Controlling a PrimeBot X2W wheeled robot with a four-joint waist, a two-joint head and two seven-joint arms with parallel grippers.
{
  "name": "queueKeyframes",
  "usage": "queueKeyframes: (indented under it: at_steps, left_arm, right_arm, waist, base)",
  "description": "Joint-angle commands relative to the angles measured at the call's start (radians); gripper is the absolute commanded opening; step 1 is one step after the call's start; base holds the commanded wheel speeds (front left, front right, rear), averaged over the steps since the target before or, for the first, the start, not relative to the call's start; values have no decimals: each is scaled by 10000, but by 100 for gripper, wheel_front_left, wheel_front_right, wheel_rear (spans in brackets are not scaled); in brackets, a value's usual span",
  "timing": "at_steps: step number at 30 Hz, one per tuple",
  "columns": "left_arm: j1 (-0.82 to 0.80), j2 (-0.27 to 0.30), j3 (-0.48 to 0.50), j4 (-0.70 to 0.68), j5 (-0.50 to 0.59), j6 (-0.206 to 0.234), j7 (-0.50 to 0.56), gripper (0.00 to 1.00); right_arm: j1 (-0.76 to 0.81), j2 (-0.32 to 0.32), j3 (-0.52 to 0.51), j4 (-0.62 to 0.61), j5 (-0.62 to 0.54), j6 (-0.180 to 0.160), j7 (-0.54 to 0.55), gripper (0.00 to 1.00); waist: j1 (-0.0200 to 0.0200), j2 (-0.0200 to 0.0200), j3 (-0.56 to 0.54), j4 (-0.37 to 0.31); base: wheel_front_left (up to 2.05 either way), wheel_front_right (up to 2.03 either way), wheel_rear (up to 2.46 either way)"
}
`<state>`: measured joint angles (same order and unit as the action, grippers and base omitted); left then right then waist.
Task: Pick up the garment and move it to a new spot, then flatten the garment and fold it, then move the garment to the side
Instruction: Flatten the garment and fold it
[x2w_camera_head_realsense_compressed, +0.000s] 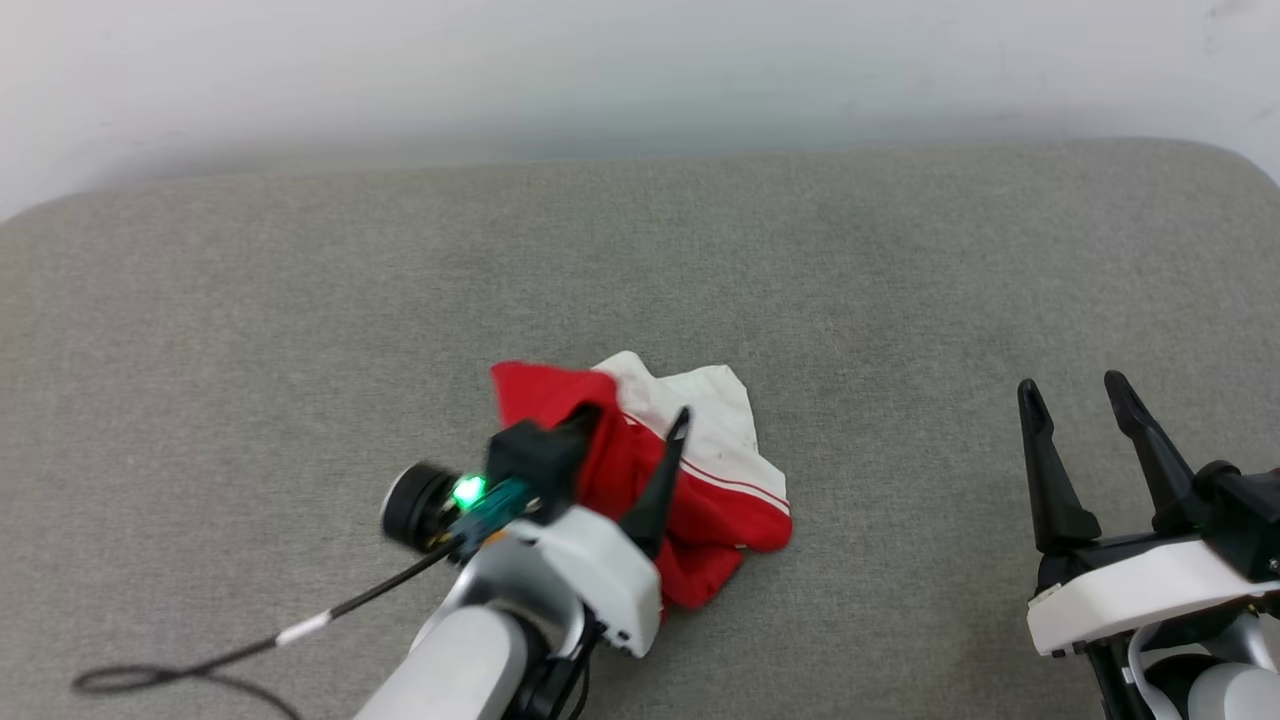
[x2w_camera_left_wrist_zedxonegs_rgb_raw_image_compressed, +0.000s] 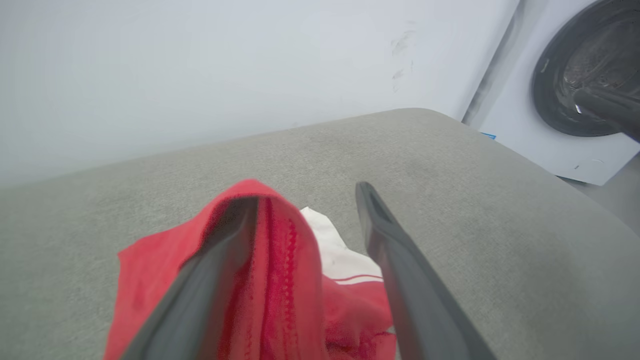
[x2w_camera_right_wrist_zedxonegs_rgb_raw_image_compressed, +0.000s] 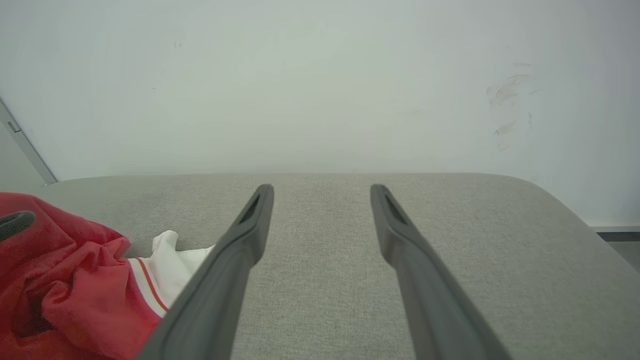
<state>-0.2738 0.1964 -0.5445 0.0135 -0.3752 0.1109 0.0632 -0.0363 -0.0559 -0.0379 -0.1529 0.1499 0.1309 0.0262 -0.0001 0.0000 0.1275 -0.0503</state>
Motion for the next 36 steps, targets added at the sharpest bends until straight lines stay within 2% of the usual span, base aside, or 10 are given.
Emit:
queueKeyframes:
  at_steps: [1, 8, 11, 12, 18, 24, 27, 33, 36]
  left_arm:
    - [-583, -5, -300, 125, 167, -332, 320, 100]
    - [-2236, -48, -1430, 1087, 170, -1586, 2469, 100]
    - [-2789, -50, -1843, 1711, 38, -1946, 3512, 100]
    - [-2789, -50, -1843, 1711, 38, -1946, 3512, 100]
    - [-3503, 52, -2648, 3038, -312, -2303, 5179, 100]
    - [-3677, 351, -3382, 4099, -671, -2381, 6355, 100]
    - [-3741, 399, -3583, 4285, -761, -2395, 6239, 0]
    - [-4204, 29, -3549, 3777, -782, -2410, 4908, 0]
    - [-4334, -116, -3261, 3277, -783, -2218, 4105, 0]
  right_arm:
    - [-84, 32, -2, -58, -2, -5, -35, 100]
    - [-261, 42, 85, -52, 74, -3, -89, 100]
    - [-397, 46, 145, 6, 128, -5, -164, 100]
    - [-397, 46, 145, 6, 128, -5, -164, 100]
    - [-634, 48, 216, 215, 237, -5, -296, 100]
    - [-744, 51, 236, 448, 261, -5, -429, 100]
    - [-800, 52, 239, 512, 292, -3, -488, 100]
    - [-741, 55, 110, 613, 249, -5, -476, 100]
    - [-675, 55, 67, 572, 202, -5, -413, 100]
  waist:
    - [1, 0, 138, -99]
    - [1, 0, 625, -479]
    - [1, 0, 894, -663]
    - [1, 0, 894, -663]
    - [1, 0, 1315, -1002]
    - [1, 0, 1461, -1133]
    - [1, 0, 1466, -1145]
    - [1, 0, 1311, -874]
    - [1, 0, 1173, -685]
  base:
    - [0, 0, 0]
    - [0, 0, 0]
    - [0, 0, 0]
    - [0, 0, 0]
    - [0, 0, 0]
    - [0, 0, 0]
    - [0, 0, 0]
    - [0, 0, 0]
    - [0, 0, 0]
